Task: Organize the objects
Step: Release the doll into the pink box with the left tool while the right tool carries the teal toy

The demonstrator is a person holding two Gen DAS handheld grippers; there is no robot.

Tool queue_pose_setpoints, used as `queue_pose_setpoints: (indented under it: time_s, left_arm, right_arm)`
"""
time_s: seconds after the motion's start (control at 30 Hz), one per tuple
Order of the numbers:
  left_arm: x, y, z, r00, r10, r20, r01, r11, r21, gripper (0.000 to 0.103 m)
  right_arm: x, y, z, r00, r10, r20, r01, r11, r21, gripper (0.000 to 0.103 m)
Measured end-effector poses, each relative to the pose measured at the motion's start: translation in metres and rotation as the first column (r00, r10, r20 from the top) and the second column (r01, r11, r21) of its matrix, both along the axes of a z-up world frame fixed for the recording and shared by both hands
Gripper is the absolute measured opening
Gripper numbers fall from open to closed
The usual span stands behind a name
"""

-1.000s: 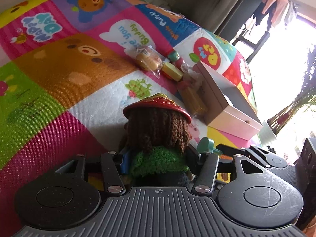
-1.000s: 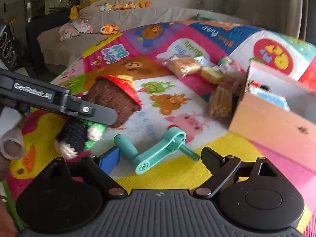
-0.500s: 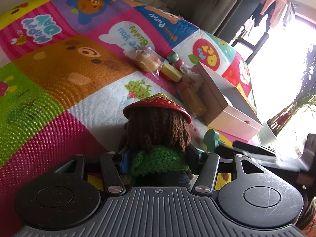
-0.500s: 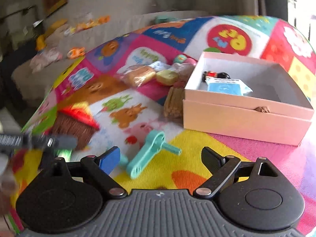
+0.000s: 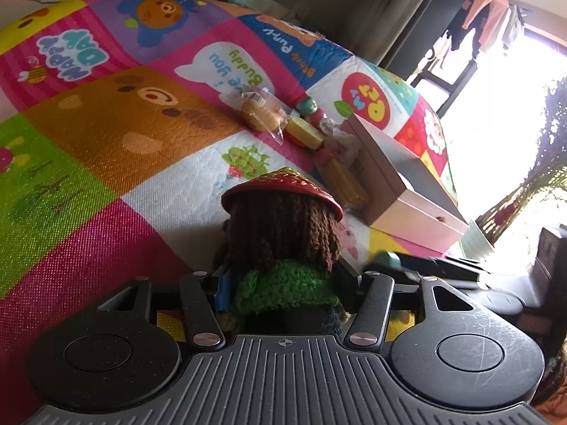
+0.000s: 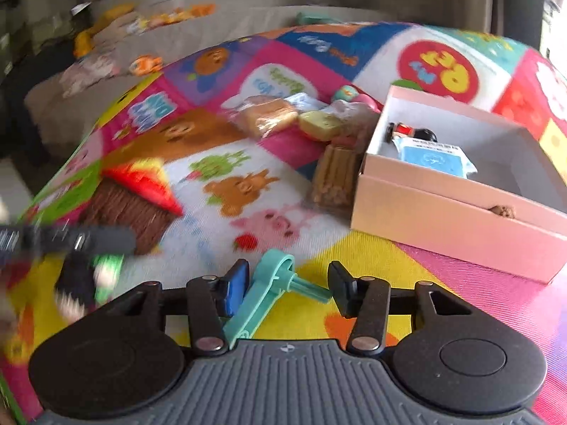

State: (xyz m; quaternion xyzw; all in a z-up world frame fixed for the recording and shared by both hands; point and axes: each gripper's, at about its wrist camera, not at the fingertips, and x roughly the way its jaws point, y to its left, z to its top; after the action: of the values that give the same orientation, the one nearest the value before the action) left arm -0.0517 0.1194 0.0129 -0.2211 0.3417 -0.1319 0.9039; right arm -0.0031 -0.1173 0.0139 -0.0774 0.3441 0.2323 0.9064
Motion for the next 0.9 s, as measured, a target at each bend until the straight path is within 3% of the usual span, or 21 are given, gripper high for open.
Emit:
queue_pose_setpoints:
  time_s: [0.13, 0.23, 0.5, 0.7, 0.9]
  left_arm:
    - [0.000, 0.000, 0.000, 1.000, -0.001, 0.000, 0.001, 1.000, 0.001, 0.060]
    - [0.000, 0.000, 0.000, 1.000, 0.000, 0.001, 0.000, 1.000, 0.008, 0.060]
    - [0.000, -0.004, 0.002, 1.000, 0.003, 0.004, -0.003, 0.999, 0.037, 0.061]
    - [-0.001, -0.010, 0.003, 1.000, 0.002, 0.006, -0.002, 0.997, 0.073, 0.061]
    - [-0.001, -0.019, 0.008, 1.000, 0.010, -0.004, -0.009, 0.991, 0.136, 0.059]
  right_arm:
    - [-0.017, -0.017, 0.004, 0.998, 0.054, 0.045, -0.051, 0.997, -0.060, 0.049]
    - [-0.021, -0.028, 0.002, 0.998, 0.012, 0.054, -0.008, 0.996, -0.084, 0.055]
    - [-0.023, -0.043, -0.002, 0.993, -0.116, -0.017, 0.116, 0.993, 0.028, 0.059]
    - [-0.038, -0.046, 0.001, 0.993, -0.117, 0.011, 0.116, 0.991, 0.062, 0.046]
    - [-0.049, -0.064, 0.035, 0.979, -0.149, 0.137, 0.131, 0.982, 0.133, 0.042]
